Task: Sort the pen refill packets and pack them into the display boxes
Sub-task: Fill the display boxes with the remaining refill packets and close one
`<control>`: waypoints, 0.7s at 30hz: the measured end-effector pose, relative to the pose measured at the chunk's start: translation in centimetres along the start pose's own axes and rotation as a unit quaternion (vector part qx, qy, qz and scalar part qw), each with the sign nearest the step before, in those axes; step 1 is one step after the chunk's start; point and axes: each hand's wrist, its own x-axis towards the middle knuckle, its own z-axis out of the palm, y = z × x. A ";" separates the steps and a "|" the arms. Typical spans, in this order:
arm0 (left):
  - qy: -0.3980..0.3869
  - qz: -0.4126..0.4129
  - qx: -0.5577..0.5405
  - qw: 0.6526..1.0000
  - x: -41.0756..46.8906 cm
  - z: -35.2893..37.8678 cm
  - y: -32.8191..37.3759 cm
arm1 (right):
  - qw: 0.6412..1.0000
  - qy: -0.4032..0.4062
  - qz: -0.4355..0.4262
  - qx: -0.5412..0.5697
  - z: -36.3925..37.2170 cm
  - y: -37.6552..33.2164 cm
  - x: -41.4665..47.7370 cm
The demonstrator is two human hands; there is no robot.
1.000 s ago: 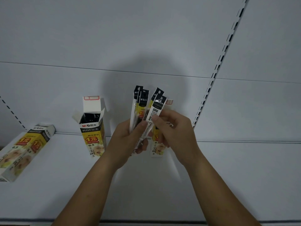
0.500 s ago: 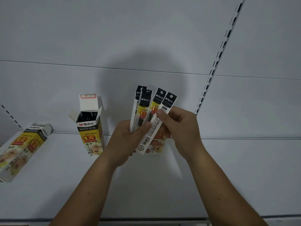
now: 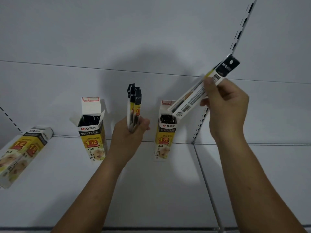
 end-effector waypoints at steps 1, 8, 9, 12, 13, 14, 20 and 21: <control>-0.003 0.004 0.016 1.000 0.3 0.2 -0.3 | 1.000 -0.001 -0.011 -0.011 0.0 0.0 0.5; -0.086 -0.021 0.010 0.996 1.2 1.9 -1.5 | 0.996 -0.067 -0.024 -0.055 1.4 1.4 1.4; -0.088 -0.019 0.008 0.996 1.3 2.0 -1.7 | 0.995 -0.079 -0.020 -0.059 1.5 1.6 1.3; -0.085 -0.018 0.007 0.996 1.3 2.1 -2.0 | 0.991 -0.107 -0.023 -0.083 1.5 1.9 0.9; -0.085 -0.018 0.007 0.996 1.3 2.1 -2.1 | 0.989 -0.115 -0.026 -0.094 1.5 2.0 0.9; -0.085 -0.019 0.007 0.996 1.3 2.2 -2.1 | 0.987 -0.124 -0.028 -0.102 1.4 2.1 0.9; -0.084 -0.019 0.003 0.996 1.2 2.3 -2.1 | 0.974 -0.165 -0.039 -0.148 1.3 2.4 1.2; -0.084 -0.018 0.003 0.996 1.3 2.3 -2.1 | 0.967 -0.192 -0.039 -0.160 1.4 2.4 1.1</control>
